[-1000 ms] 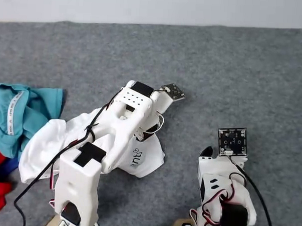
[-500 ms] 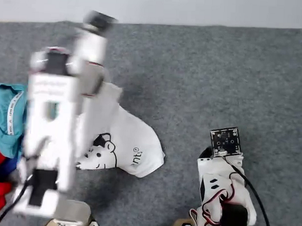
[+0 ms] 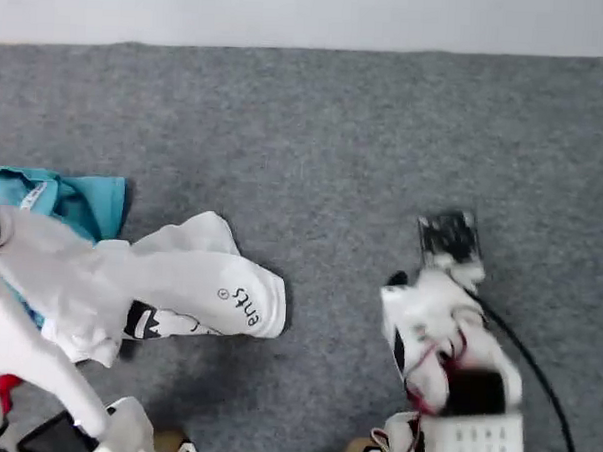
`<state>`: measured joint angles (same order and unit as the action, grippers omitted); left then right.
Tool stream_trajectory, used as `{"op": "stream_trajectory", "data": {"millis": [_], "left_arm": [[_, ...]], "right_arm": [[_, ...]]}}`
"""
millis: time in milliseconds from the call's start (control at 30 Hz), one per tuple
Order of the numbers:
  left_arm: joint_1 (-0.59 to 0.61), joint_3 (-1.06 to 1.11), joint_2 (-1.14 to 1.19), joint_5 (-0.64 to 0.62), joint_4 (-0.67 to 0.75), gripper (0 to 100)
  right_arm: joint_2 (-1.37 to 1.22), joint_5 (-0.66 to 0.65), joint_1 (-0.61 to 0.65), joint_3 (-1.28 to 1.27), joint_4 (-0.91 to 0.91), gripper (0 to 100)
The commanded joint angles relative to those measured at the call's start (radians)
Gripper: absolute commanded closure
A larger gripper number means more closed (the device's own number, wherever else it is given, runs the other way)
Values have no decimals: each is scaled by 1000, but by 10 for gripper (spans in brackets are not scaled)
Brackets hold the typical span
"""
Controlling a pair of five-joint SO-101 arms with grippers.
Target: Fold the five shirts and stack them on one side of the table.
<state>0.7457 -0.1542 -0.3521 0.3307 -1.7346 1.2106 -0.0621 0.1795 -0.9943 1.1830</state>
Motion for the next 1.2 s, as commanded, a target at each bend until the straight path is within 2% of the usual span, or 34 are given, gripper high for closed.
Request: {"op": "stream_trajectory", "data": {"millis": [0,200,467,600,733,933,1167], "left_arm": [[34,54,-31,21,-12,995],[92,168,-32,23,83,995],[123,213,-31,25,110,995],[120,213,-31,25,138,995],[118,214,-31,23,146,995],[118,214,-31,18,140,995],[118,288,-32,20,146,995]], "right_arm": [[-331,31,128,259,33,916],[-731,-34,269,595,113,916],[-1161,-166,410,974,283,909],[-1348,-201,478,1125,386,815],[-1509,-204,512,1250,437,715],[-1718,-209,516,1413,427,713],[-1867,-209,598,1530,437,713]]}}
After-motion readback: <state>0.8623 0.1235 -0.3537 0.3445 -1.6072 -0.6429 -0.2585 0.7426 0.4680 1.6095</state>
